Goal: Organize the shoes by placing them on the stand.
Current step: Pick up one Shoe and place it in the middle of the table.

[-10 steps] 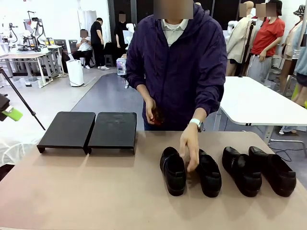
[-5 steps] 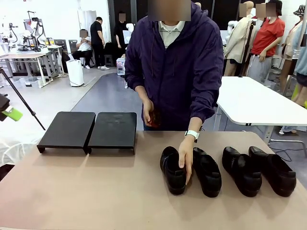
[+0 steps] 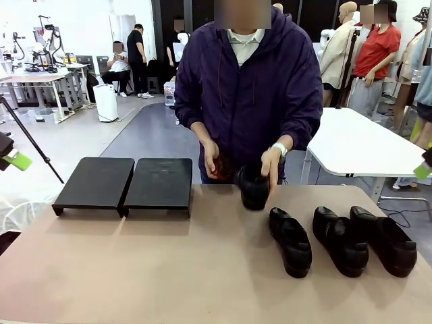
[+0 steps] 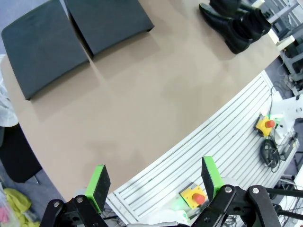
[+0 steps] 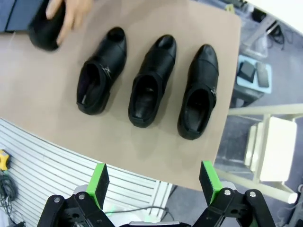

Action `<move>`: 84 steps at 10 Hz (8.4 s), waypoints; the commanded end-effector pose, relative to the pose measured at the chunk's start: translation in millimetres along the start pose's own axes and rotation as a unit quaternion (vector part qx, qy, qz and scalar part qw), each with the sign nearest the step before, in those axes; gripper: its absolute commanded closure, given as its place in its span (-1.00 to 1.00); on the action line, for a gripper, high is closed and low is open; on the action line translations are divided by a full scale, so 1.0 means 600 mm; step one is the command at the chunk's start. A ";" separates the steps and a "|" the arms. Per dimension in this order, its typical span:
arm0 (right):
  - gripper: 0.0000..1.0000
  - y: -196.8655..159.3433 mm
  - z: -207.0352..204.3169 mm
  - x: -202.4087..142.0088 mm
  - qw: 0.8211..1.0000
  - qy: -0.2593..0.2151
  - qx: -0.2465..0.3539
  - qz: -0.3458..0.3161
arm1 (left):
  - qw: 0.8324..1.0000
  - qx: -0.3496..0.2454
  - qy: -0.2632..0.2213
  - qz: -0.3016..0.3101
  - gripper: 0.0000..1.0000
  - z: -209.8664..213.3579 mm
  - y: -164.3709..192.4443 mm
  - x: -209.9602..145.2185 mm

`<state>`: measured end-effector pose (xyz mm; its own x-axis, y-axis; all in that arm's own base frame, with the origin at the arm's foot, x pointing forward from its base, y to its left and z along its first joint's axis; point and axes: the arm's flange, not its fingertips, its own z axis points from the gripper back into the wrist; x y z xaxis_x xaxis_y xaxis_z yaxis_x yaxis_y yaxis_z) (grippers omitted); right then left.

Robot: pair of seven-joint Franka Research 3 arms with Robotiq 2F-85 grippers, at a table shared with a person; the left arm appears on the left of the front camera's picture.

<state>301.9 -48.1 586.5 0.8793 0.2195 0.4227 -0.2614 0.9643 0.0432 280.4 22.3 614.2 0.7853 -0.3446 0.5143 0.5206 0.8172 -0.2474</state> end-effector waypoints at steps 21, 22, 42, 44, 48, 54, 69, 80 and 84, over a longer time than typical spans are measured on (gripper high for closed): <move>-1.00 -0.017 -0.397 0.128 0.993 0.082 0.032 -0.079 | 1.000 -0.003 0.002 -0.005 -1.00 0.004 0.003 0.001; -1.00 -0.022 -0.417 0.136 0.990 0.102 0.033 -0.092 | 1.000 -0.003 0.002 -0.005 -1.00 0.004 0.003 0.001; 1.00 -0.030 -0.492 0.103 0.967 0.201 -0.063 -0.143 | 1.000 -0.003 0.002 -0.005 -1.00 0.004 0.003 0.001; 1.00 -0.030 -0.492 0.102 0.967 0.201 -0.062 -0.143 | 1.000 -0.003 0.002 -0.005 -1.00 0.004 0.003 0.001; 1.00 -0.028 -0.490 0.105 0.970 0.192 -0.053 -0.136 | 1.000 -0.003 0.002 -0.005 -1.00 0.004 0.003 0.001; 1.00 -0.024 -0.449 0.111 0.976 0.176 -0.035 -0.122 | 1.000 -0.003 0.002 -0.005 -1.00 0.004 0.003 0.001; 1.00 0.197 -0.153 0.079 0.981 0.101 -0.099 -0.131 | 1.000 -0.003 0.002 -0.005 -1.00 0.004 0.003 0.001; 1.00 -0.079 -0.070 -0.096 0.960 0.132 -0.071 -0.235 | 1.000 -0.003 0.002 -0.005 -1.00 0.004 0.003 0.001; 1.00 -0.073 -0.075 -0.084 0.961 0.126 -0.067 -0.237 | 1.000 -0.003 0.002 -0.005 -1.00 0.004 0.003 0.001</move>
<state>282.2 -98.4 522.3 0.9631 -0.2402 0.1213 0.2378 0.9707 0.0346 281.2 23.0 614.8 0.7871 -0.3437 0.5122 0.5189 0.8180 -0.2485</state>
